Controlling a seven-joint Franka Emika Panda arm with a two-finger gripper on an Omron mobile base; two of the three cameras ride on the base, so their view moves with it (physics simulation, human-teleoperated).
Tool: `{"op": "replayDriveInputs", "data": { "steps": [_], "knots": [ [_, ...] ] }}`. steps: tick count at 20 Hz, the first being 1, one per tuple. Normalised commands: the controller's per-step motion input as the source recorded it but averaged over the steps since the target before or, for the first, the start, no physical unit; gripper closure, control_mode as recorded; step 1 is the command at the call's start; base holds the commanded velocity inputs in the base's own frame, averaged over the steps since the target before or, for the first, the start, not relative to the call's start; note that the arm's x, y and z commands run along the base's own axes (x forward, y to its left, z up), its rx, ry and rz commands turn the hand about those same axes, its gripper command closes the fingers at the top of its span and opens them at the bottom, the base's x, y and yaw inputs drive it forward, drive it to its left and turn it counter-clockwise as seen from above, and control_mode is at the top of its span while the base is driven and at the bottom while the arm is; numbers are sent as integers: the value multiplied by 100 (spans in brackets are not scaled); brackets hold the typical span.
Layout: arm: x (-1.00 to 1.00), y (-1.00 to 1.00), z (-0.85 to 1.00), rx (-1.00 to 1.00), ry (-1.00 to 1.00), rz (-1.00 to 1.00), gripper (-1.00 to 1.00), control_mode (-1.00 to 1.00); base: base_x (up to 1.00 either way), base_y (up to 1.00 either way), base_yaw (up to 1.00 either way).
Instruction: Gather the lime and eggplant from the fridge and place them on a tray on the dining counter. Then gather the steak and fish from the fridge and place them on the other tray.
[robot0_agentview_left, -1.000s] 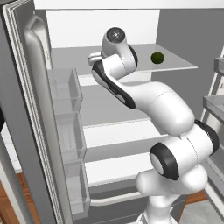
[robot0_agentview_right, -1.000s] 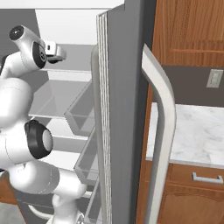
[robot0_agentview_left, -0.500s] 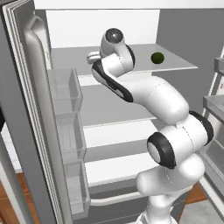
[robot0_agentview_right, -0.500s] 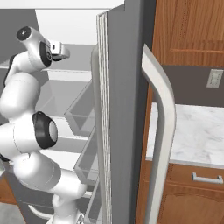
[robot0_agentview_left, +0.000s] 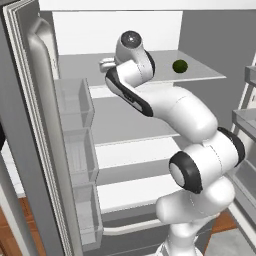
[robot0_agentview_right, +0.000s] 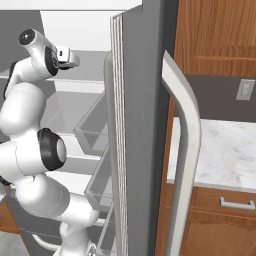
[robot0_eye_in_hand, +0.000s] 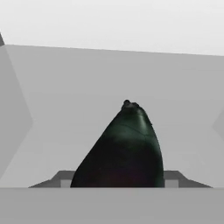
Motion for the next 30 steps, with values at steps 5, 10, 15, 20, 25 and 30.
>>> {"op": "replayDriveInputs", "data": {
  "steps": [5, 10, 15, 20, 25, 30],
  "knots": [
    [-83, 0, 0, 6, -12, 0, 100, -100, 0, 0, 0],
    [-100, -13, 14, 9, -9, 0, 100, -100, 0, 0, 0],
    [-94, -27, 62, 3, 5, -2, 100, -100, 0, 0, 0],
    [-84, -16, 30, 0, 20, 0, 100, -100, 0, 0, 0],
    [-94, -19, 4, 0, 17, 0, 100, -100, 0, 0, 0],
    [-100, -16, -4, 0, 8, 0, 100, -100, 0, 0, 0]
  ]
}}
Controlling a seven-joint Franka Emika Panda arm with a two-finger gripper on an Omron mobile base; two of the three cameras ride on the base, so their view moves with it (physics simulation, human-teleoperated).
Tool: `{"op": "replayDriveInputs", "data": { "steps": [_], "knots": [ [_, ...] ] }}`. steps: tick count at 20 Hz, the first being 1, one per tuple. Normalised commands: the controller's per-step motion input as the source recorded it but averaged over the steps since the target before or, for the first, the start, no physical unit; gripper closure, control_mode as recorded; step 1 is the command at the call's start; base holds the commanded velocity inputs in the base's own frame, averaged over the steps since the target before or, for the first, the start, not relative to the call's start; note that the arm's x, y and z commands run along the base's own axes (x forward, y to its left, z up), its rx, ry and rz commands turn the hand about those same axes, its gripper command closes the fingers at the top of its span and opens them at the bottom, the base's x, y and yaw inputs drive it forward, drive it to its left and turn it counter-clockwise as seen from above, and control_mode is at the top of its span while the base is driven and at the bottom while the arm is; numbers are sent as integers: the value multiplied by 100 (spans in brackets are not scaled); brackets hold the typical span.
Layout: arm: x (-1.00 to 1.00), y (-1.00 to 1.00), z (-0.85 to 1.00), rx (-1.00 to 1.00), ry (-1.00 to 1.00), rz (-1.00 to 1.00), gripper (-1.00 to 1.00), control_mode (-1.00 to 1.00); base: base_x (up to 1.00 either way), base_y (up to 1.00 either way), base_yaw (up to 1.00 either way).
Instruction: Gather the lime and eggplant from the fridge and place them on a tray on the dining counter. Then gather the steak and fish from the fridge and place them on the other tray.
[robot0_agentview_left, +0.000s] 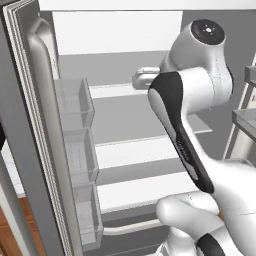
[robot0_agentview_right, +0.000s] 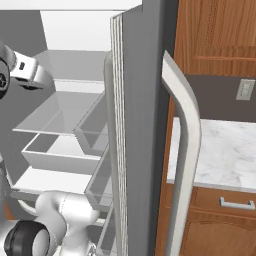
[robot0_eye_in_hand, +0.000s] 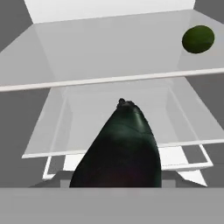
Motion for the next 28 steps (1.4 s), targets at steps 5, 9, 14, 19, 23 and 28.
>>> {"op": "replayDriveInputs", "data": {
  "steps": [5, 9, 14, 19, 23, 28],
  "knots": [
    [-95, -22, -5, 0, 16, 2, 100, -100, 0, 0, 0],
    [-62, -29, -44, 0, 16, 4, 100, -100, 0, 0, 0],
    [-32, -21, -52, 0, 11, 5, 100, -100, 0, 0, 0],
    [-4, 0, 0, 0, 1, 0, 100, -100, 0, 0, 0],
    [-17, 1, -3, 0, 0, 0, 100, 100, -46, 0, 0],
    [0, 0, 0, 0, 0, 0, 100, 100, -100, 6, -4]
  ]
}}
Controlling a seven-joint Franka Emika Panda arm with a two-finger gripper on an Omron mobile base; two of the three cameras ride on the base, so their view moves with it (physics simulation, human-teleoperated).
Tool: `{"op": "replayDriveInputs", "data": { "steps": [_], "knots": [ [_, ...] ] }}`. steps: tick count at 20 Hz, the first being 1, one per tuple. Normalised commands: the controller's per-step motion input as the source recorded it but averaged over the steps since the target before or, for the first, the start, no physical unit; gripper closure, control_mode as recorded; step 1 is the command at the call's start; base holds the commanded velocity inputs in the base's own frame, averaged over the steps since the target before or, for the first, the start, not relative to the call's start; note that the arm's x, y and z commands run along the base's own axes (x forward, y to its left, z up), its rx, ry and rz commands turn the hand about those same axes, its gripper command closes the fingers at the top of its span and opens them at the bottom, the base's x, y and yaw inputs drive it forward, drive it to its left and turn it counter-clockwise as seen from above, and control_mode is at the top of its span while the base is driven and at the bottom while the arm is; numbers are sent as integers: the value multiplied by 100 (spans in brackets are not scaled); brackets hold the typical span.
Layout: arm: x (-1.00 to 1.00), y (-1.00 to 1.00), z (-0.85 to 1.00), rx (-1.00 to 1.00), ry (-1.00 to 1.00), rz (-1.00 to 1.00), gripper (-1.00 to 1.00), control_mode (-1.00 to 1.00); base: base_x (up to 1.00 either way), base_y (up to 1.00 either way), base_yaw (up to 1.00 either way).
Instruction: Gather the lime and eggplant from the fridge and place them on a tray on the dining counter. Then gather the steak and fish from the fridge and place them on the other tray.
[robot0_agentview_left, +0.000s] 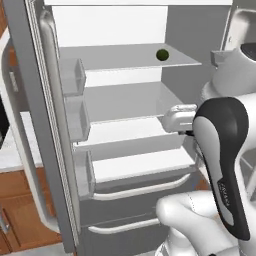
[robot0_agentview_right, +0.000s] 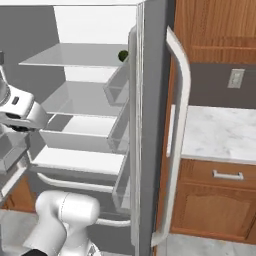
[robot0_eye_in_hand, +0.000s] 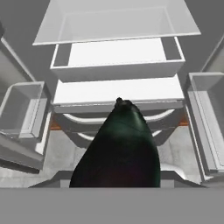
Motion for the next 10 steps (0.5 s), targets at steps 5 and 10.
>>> {"op": "replayDriveInputs", "data": {
  "steps": [5, 10],
  "knots": [
    [0, 0, 0, 0, 0, 0, 100, 100, -100, 6, -6],
    [0, 0, 0, 0, 0, 0, 100, 100, -100, 24, -7]
  ]
}}
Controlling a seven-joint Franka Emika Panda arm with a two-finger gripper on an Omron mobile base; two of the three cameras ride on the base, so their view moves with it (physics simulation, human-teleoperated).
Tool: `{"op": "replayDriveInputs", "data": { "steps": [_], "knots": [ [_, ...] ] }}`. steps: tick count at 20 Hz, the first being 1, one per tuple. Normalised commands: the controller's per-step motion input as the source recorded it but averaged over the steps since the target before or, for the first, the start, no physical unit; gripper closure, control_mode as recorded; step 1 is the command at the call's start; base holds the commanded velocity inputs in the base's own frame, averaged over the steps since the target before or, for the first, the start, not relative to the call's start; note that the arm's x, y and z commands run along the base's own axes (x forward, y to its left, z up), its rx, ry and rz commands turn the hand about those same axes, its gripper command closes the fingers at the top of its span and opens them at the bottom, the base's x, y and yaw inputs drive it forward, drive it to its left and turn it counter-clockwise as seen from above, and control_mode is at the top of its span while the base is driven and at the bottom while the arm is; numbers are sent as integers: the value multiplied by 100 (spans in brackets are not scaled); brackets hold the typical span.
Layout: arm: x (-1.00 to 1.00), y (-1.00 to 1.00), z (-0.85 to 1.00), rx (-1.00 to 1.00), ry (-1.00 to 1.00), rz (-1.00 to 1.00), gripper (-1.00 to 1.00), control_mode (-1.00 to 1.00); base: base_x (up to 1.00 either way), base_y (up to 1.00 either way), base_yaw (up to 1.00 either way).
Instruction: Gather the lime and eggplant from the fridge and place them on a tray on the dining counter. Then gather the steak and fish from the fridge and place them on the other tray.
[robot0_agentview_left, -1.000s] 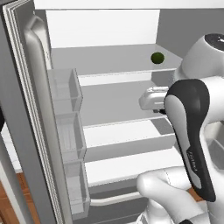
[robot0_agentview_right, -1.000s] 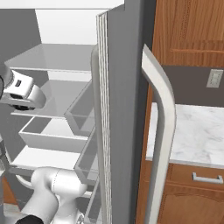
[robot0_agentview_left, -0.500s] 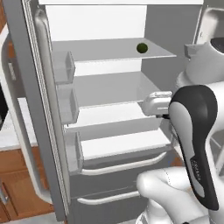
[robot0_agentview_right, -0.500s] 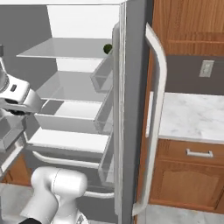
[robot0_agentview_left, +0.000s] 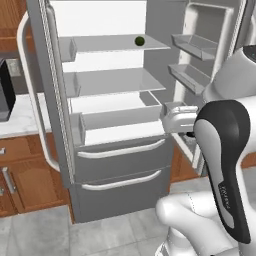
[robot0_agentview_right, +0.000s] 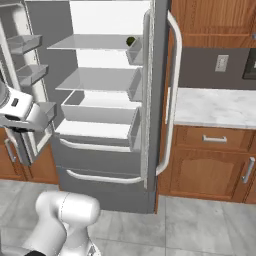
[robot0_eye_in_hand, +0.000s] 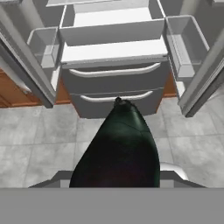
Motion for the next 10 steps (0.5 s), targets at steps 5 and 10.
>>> {"op": "replayDriveInputs", "data": {
  "steps": [5, 10],
  "knots": [
    [0, 0, 0, 0, 0, 0, 100, 100, -97, 25, -10],
    [0, 0, 0, 0, 0, 0, 100, 100, -82, 43, -16]
  ]
}}
